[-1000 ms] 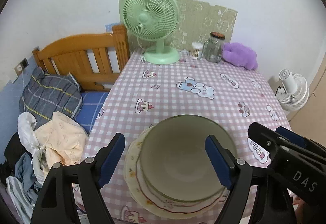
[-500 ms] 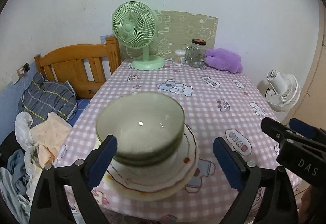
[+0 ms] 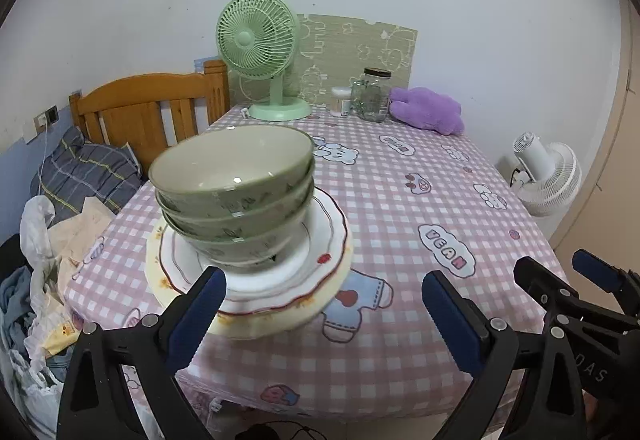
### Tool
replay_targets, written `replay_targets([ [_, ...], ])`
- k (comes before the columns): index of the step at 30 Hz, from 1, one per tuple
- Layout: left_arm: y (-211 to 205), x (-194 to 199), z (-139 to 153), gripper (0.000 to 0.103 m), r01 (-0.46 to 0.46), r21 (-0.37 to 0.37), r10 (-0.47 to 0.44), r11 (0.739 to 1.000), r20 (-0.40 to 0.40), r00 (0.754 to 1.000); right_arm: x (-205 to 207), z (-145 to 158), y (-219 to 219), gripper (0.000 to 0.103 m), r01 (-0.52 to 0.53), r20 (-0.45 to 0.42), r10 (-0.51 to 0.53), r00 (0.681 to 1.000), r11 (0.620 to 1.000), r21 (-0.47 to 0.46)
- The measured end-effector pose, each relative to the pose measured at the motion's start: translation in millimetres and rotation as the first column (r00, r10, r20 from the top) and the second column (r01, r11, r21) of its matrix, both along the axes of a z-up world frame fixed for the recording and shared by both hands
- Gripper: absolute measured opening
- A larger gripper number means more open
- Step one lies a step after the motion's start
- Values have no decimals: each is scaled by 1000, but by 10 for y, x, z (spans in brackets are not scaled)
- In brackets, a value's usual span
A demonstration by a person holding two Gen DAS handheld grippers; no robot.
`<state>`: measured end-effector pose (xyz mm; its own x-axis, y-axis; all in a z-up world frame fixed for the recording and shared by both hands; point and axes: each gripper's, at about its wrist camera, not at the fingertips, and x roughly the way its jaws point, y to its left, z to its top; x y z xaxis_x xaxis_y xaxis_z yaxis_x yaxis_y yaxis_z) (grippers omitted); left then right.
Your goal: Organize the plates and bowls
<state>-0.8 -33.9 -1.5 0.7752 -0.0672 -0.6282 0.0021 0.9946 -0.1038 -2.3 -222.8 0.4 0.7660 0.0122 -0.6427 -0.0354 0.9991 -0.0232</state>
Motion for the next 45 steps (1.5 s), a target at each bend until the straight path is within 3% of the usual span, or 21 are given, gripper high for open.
replay_targets([
  [45, -9, -161, 83, 101, -13, 22, 13, 1000, 38, 999, -149, 8, -21, 87, 18, -1, -18, 1000, 999, 34],
])
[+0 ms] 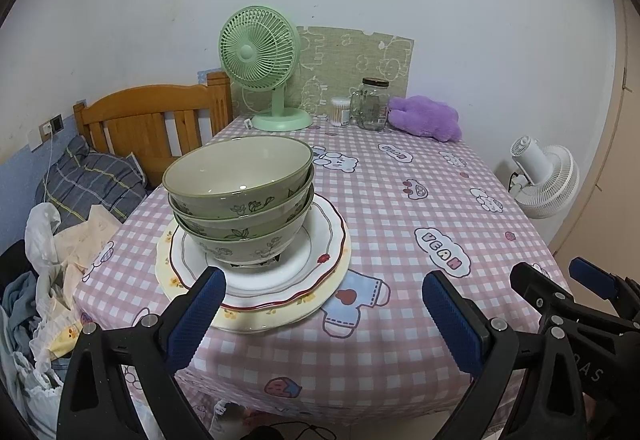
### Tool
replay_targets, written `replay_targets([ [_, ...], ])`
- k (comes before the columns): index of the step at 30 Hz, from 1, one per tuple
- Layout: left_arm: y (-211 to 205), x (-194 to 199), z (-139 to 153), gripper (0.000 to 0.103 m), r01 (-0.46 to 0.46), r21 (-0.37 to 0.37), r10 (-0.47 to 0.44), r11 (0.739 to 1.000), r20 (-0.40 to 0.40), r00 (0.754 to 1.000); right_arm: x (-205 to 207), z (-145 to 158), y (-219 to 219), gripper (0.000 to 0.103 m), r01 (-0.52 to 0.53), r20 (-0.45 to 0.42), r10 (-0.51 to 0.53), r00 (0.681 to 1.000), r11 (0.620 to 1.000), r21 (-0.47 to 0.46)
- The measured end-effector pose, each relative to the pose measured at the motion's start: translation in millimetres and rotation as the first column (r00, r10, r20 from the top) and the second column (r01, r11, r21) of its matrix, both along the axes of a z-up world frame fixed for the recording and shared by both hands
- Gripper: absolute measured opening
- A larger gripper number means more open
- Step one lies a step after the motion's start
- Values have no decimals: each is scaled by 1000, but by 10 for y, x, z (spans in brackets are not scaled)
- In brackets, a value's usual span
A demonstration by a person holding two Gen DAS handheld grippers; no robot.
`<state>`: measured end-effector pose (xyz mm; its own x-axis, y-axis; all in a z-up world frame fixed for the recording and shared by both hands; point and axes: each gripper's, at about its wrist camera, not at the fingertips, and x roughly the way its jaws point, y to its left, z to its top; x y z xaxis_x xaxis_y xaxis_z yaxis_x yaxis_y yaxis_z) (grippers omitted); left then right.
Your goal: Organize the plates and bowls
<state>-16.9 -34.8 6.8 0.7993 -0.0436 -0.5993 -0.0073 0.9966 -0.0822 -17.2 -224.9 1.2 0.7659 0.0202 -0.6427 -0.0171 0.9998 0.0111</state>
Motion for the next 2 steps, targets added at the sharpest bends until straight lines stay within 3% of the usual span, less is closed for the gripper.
replay_targets([
  [2, -1, 4, 1, 102, -3, 2, 3, 1000, 2, 1000, 5, -1, 9, 87, 3, -2, -3, 1000, 1000, 1],
])
